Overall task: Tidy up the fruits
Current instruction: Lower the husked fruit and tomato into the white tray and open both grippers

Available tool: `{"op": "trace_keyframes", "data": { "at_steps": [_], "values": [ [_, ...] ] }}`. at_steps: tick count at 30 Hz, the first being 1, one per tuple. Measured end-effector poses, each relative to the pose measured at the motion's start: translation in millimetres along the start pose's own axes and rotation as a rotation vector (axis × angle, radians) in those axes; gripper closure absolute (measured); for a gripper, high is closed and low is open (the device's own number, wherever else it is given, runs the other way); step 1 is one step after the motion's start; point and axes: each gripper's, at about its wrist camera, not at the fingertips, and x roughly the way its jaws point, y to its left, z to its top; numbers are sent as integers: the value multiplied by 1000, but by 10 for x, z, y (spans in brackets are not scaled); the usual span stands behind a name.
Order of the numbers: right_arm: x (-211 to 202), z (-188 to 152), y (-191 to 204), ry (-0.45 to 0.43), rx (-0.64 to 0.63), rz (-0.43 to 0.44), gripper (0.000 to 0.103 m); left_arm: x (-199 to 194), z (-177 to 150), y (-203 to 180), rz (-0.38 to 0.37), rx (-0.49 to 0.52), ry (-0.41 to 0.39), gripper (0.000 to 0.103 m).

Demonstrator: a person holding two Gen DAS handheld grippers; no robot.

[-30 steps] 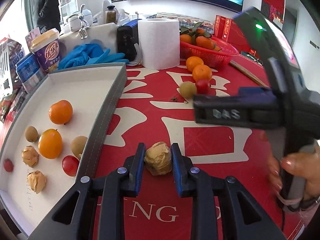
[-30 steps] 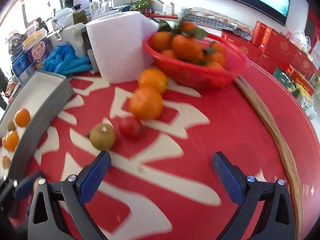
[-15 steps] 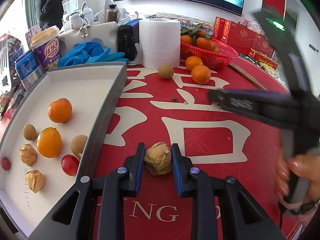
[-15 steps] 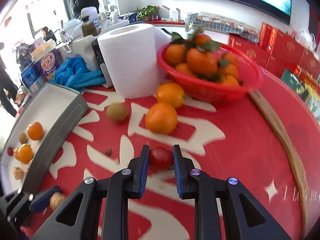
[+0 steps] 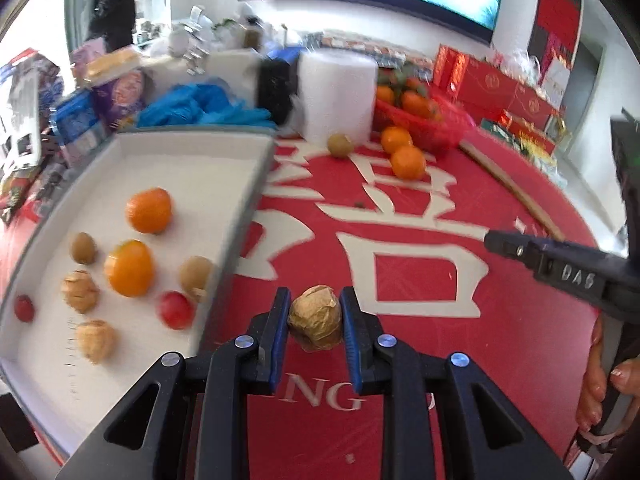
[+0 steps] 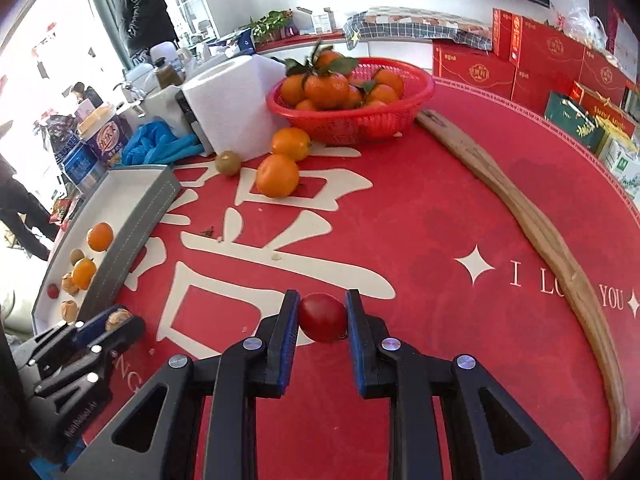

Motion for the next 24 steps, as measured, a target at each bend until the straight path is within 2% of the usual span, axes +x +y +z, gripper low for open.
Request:
{"op": "trace_keyframes", "data": {
  "at_steps": [8,14,24],
  "values": [
    [8,46,465,7,-66,51,79,-356,99,555,59,-91,-90,76],
    [43,87,927,11,-146,81,79,-375,47,936,110,-163,-86,76],
    [91,100,1601,20,-274,119,79,-398,-76,1265,159,-207,-83,76]
  ]
}}
